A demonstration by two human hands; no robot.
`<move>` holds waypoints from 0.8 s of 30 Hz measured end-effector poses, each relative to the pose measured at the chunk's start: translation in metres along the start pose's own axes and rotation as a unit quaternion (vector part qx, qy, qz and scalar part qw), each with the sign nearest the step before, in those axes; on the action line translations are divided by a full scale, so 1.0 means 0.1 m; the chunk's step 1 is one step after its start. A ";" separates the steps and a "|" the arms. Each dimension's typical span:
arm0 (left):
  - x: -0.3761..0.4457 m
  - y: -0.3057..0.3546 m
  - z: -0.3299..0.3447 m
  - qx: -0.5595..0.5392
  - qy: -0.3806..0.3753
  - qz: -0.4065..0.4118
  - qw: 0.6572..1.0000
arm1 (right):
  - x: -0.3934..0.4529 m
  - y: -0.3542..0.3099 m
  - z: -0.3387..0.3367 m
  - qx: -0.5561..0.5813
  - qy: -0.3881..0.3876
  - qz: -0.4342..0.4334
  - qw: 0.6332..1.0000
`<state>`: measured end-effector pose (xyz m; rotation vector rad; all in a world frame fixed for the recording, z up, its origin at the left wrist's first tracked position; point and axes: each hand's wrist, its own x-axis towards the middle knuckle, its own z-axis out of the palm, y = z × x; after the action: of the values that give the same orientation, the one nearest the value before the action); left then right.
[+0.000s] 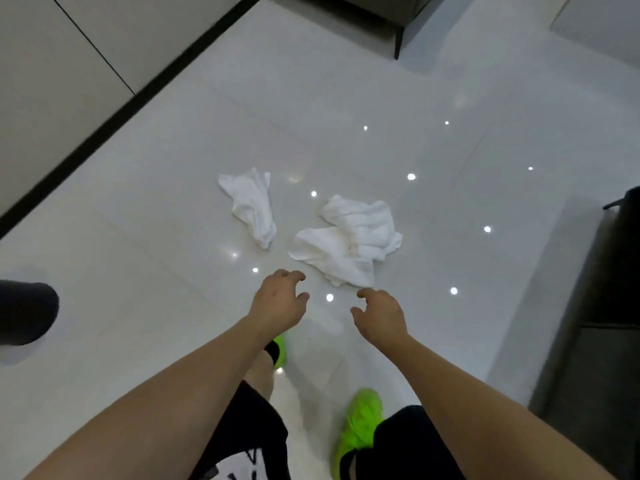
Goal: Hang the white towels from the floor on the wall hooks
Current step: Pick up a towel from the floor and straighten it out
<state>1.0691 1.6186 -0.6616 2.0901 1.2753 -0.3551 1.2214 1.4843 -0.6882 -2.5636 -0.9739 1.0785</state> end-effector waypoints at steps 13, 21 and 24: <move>2.98 -1.25 2.44 0.006 -0.031 0.029 0.999 | 3.08 0.93 2.43 -0.067 0.016 -0.055 0.996; 3.42 -1.37 2.88 0.018 -0.021 0.054 0.998 | 3.57 1.14 2.71 -0.165 0.130 -0.098 0.973; 3.14 -1.17 2.63 0.029 -0.044 0.050 0.997 | 3.24 1.04 2.43 -0.110 0.121 -0.108 0.980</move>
<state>1.1480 1.6995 -1.0725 2.1527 1.1171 -0.4384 1.2723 1.5949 -1.0876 -2.5980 -1.3308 0.6139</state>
